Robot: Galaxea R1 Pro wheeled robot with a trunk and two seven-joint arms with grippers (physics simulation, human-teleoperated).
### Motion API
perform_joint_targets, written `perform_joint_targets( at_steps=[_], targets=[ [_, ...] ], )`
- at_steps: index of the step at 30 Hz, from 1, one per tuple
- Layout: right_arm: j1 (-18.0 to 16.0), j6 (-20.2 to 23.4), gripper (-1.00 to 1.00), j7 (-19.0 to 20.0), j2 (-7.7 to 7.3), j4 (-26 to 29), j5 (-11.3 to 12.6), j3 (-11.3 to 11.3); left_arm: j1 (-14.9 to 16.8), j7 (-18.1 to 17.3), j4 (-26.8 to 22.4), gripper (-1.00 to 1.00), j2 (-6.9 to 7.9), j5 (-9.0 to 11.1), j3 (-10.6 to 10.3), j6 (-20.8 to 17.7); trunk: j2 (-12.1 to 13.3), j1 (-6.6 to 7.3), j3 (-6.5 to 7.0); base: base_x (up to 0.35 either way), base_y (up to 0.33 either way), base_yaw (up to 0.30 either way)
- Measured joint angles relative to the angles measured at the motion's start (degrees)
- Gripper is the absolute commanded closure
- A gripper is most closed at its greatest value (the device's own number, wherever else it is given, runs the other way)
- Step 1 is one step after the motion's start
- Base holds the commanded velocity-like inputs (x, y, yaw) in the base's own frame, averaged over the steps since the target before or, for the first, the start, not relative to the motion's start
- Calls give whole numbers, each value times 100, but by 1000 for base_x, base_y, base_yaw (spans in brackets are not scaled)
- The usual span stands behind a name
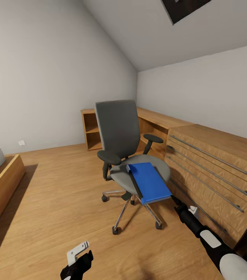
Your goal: In the bedroom, organize the workspace by keeping the computer under the desk, ensuring the monitor is on the desk, placing the keyboard on the desk next to the monitor, placing the mouse on the desk next to the keyboard, moving the folder from the swivel chair onto the desk next to the mouse, stacking the notebook on top of the folder with the pen on top of the notebook, and positioning the swivel chair next to the desk.
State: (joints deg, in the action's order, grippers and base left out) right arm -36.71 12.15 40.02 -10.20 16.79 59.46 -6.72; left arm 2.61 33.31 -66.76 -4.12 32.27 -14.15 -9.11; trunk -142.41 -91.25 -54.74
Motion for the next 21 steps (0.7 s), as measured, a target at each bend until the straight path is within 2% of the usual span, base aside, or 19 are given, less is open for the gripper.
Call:
perform_joint_targets(
  at_steps=[7, 16, 21],
  targets=[
    [0, -32, -100, 0, 0, -3, -1, 0, 0, -2, 314, -100, 3, -19, -3, 31, 0, 1, 0, 25, 1, 0],
    [0, -48, -100, -1, 0, -4, 0, 1, 0, -2, 407, -100, 5, -23, 0, 184, 0, 2, 0, 220, 44, 0],
    [0, -49, -100, -1, 0, 1, -1, 0, 0, -2, 416, -100, -1, -23, -9, 213, 0, 1, 0, 90, 20, 0]
  ],
)
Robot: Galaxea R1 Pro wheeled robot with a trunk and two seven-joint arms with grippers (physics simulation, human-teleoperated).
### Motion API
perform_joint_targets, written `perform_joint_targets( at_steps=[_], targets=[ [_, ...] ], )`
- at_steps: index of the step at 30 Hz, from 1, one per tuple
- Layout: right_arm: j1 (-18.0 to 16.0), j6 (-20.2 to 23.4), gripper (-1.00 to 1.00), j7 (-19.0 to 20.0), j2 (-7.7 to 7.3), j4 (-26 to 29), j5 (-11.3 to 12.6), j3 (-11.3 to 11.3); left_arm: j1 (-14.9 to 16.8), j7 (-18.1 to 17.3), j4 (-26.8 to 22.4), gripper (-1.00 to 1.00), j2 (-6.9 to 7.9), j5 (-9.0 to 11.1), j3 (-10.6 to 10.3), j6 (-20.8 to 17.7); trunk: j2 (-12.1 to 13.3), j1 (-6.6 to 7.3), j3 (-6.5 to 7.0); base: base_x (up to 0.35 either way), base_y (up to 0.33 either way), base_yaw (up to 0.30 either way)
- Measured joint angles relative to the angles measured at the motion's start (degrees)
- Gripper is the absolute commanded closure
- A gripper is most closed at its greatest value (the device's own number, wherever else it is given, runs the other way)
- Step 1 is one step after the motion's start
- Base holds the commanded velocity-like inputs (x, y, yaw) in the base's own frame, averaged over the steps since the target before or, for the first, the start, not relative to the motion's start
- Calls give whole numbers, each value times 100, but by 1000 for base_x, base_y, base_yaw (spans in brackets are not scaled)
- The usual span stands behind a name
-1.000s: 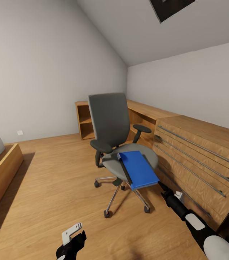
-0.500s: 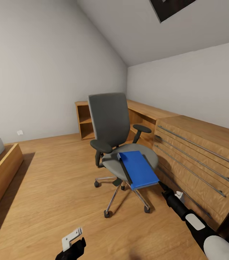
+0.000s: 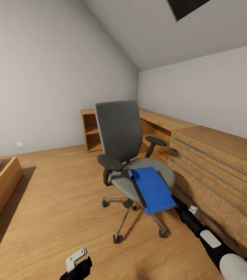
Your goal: In the bedroom, organize the workspace by keeping the computer under the desk, ensuring the monitor is on the desk, placing the keyboard on the desk next to the monitor, placing the mouse on the desk next to the keyboard, moving the folder from the swivel chair onto the desk next to the mouse, stacking the notebook on top of the folder with the pen on top of the notebook, and positioning the swivel chair next to the desk.
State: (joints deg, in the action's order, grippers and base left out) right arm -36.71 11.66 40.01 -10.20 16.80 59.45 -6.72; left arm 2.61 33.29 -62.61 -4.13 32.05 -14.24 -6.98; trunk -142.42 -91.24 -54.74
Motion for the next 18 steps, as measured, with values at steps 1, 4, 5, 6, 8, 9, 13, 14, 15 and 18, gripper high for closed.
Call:
perform_joint_targets(
  at_steps=[1, 4, 5, 6, 8, 9, 13, 14, 15, 18],
  targets=[
    [0, 0, -100, 0, 0, 0, 0, 2, 0, 0, 1, -100, 0, 0, -2, 2, 0, 0, 0, 39, 9, 0],
    [0, 0, -100, 0, 0, 1, 0, 1, 0, 0, 2, -100, -1, 0, -5, 9, 0, 0, 0, 50, 18, 0],
    [0, 0, -100, 0, 0, 1, 0, 1, 0, 0, 2, -100, -2, 0, -5, 10, 0, 0, 0, 119, 57, 0],
    [0, -1, -100, 0, 0, 1, 1, 1, 0, 0, 2, -100, -2, 0, -6, 12, 0, 1, 0, 154, 76, 0],
    [0, -1, -100, 0, 0, 2, 2, 2, 0, 0, 2, -100, -2, 0, -6, 11, 0, 1, 0, 184, 93, 0],
    [0, -1, -100, 0, 0, 0, 2, 2, 0, 0, 2, -100, -2, 0, -7, 11, 0, 1, 0, 168, 86, 0],
    [0, -1, -100, 0, 0, -5, 1, 4, 0, 0, 3, -100, -2, 0, -8, 12, 0, 0, 0, 86, 44, 0],
    [0, -1, -100, 0, 0, -5, 1, 5, 0, 0, 3, -100, -2, 0, -8, 11, 0, 0, 0, 44, 22, 0],
    [0, -1, -100, 0, 0, -6, 1, 6, 0, 0, 3, -100, -2, 0, -8, 10, 0, 0, 0, 28, 14, 0],
    [0, -1, -100, 0, 10, -6, 1, 5, 0, 0, 3, -100, -2, 0, -8, 14, 0, 0, 0, 15, 8, 0]
  ],
)
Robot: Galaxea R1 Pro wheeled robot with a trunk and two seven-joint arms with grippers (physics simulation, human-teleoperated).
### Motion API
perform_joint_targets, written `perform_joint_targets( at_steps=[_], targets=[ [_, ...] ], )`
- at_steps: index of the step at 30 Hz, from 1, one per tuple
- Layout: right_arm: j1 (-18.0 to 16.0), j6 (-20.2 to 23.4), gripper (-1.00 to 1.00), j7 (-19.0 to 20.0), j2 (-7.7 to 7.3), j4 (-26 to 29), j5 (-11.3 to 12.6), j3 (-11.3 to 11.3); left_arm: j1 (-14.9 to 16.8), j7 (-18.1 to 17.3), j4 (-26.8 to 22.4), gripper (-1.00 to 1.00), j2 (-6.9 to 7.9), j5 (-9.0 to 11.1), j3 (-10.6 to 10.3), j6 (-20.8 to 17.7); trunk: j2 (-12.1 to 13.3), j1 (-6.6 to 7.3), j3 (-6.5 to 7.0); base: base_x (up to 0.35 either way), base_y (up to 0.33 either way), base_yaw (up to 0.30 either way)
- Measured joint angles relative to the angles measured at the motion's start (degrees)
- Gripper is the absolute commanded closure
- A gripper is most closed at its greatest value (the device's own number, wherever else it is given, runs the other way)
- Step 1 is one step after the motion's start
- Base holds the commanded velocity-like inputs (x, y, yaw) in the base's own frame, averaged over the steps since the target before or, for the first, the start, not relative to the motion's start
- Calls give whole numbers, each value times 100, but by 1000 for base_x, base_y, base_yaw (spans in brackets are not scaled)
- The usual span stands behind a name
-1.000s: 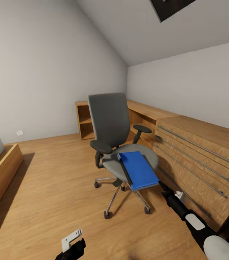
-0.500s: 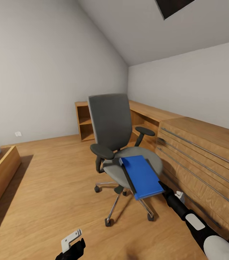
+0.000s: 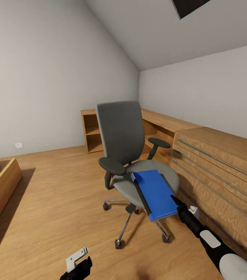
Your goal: In the bedroom, organize the workspace by keeping the computer under the desk, ensuring the monitor is on the desk, placing the keyboard on the desk next to the monitor, placing the mouse on the desk next to the keyboard, moving the folder from the swivel chair onto the desk next to the mouse, stacking the notebook on top of the folder with the pen on top of the notebook, and positioning the swivel chair next to the desk.
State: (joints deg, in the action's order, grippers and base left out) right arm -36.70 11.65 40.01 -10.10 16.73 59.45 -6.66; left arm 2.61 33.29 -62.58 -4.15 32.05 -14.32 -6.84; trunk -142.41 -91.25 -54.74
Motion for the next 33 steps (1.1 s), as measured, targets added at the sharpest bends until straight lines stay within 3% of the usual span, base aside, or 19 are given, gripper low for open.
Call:
perform_joint_targets(
  at_steps=[33],
  targets=[
    [0, 9, -100, 4, 33, -6, -2, 9, 0, 0, 0, -100, 0, 0, 0, 3, 0, 0, 0, -31, 0, 0]
  ],
)
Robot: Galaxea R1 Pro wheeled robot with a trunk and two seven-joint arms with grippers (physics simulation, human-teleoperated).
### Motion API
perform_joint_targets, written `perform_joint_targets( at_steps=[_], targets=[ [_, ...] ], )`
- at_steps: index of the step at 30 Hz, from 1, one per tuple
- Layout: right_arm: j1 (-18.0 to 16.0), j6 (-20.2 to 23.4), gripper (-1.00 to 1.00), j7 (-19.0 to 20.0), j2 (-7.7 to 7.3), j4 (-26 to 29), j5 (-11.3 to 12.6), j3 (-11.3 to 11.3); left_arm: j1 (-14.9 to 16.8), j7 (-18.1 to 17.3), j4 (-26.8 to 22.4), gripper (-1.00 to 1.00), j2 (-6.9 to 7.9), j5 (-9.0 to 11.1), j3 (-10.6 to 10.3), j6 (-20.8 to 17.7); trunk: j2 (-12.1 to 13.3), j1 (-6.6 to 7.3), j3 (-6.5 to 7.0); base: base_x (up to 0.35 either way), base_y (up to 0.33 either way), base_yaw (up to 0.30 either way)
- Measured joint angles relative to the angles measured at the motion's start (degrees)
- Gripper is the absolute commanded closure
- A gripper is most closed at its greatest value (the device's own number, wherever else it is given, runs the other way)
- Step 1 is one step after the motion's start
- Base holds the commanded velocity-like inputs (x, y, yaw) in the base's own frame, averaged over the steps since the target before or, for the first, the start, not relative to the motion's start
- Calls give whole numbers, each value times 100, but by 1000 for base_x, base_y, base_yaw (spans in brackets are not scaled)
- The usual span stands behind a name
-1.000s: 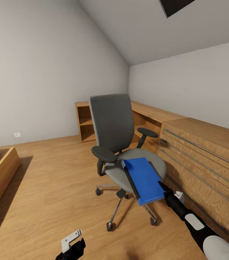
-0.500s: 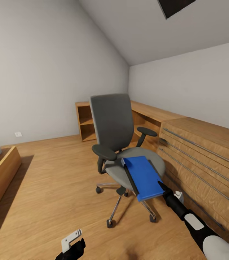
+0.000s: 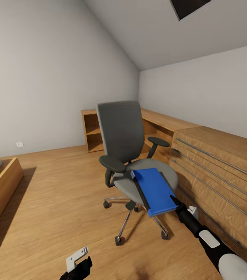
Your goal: In the bedroom, organize the workspace by keeping the computer under the desk, ensuring the monitor is on the desk, placing the keyboard on the desk next to the monitor, placing the mouse on the desk next to the keyboard, moving the folder from the swivel chair onto the desk next to the mouse, stacking the notebook on top of the folder with the pen on top of the notebook, and positioning the swivel chair next to the desk.
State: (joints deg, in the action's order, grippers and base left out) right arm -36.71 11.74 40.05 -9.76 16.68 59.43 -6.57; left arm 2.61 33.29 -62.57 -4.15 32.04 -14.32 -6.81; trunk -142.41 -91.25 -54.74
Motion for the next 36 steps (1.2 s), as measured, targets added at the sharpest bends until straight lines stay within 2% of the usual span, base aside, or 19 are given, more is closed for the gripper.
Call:
perform_joint_targets(
  at_steps=[13, 14, 21, 32, 36],
  targets=[
    [0, 5, -100, 11, 61, 12, -118, 140, 0, 0, 0, -100, 0, 0, 0, 0, 0, 0, 0, 0, 0, 0],
    [0, 5, 100, 11, 63, 12, -120, 140, 0, 0, 0, -100, 0, 0, 0, 0, 0, 0, 0, 0, 0, 0],
    [-5, 18, 100, 35, 71, 23, -82, 55, 0, 0, 0, -100, 0, 0, 0, -1, -1, 1, 1, 0, 0, 0],
    [-1, 3, 100, 28, 70, 15, -129, 128, 0, 10, -8, -100, 0, -1, 0, -7, 440, 241, 197, 0, 0, 0],
    [0, -2, 100, 354, 63, 19, -140, 127, 0, 15, -9, -100, 0, -1, -3, -8, 600, 329, 269, 0, 0, 0]
  ],
)
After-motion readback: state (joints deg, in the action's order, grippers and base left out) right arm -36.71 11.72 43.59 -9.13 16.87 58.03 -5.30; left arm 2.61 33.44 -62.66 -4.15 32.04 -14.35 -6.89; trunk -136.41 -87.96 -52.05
